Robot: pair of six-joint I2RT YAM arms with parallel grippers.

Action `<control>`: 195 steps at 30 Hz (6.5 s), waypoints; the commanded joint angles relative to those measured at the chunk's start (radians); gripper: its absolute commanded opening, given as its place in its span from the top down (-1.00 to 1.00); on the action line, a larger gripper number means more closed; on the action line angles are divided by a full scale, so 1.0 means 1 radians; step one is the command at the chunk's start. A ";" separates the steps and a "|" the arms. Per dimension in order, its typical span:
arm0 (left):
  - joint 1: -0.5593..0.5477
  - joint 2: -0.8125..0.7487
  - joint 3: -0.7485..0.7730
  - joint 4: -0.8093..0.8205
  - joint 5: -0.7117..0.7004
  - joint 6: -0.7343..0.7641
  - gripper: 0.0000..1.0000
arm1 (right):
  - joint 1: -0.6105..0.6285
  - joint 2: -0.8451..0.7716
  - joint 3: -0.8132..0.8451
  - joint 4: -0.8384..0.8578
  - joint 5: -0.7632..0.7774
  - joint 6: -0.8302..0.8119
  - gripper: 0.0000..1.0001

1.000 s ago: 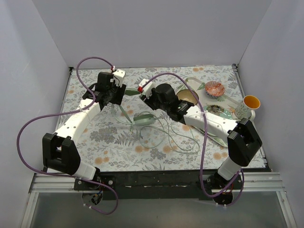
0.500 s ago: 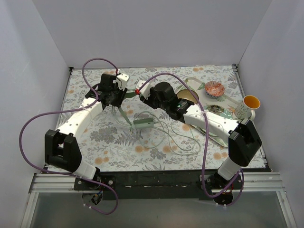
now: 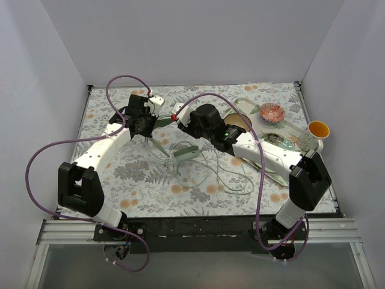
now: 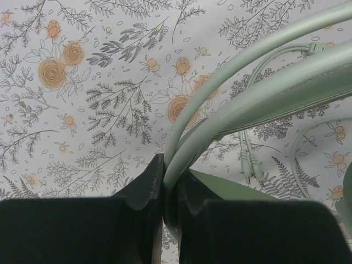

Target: Wrap the headphones

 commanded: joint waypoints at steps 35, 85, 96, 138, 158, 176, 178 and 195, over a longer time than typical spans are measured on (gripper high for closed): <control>0.377 -0.015 0.601 -0.181 0.504 -0.483 1.00 | -0.168 -0.388 -0.498 0.511 -0.266 0.187 -0.97; 0.409 -0.026 0.420 0.078 0.811 -0.842 1.00 | 0.018 0.521 0.554 -0.178 -0.251 0.408 0.97; 0.415 0.045 0.455 0.148 0.462 -0.772 1.00 | 0.120 0.329 0.283 -0.268 -0.162 0.397 0.97; -0.159 -0.130 -0.111 0.182 0.000 0.118 1.00 | 0.003 0.041 0.425 -0.559 0.266 0.060 0.97; -0.108 -0.067 0.040 0.056 0.158 -0.026 1.00 | -0.028 -0.090 0.308 -0.460 0.148 0.025 0.97; -0.195 -0.138 0.012 -0.008 0.300 0.026 1.00 | -0.068 0.150 0.566 -0.477 -0.043 -0.006 0.97; -0.194 -0.150 0.015 -0.014 0.360 0.024 1.00 | -0.108 0.151 0.556 -0.469 -0.124 0.027 0.97; -0.180 -0.143 0.254 -0.085 0.486 -0.225 1.00 | -0.304 0.120 0.316 -0.210 -0.718 0.291 0.57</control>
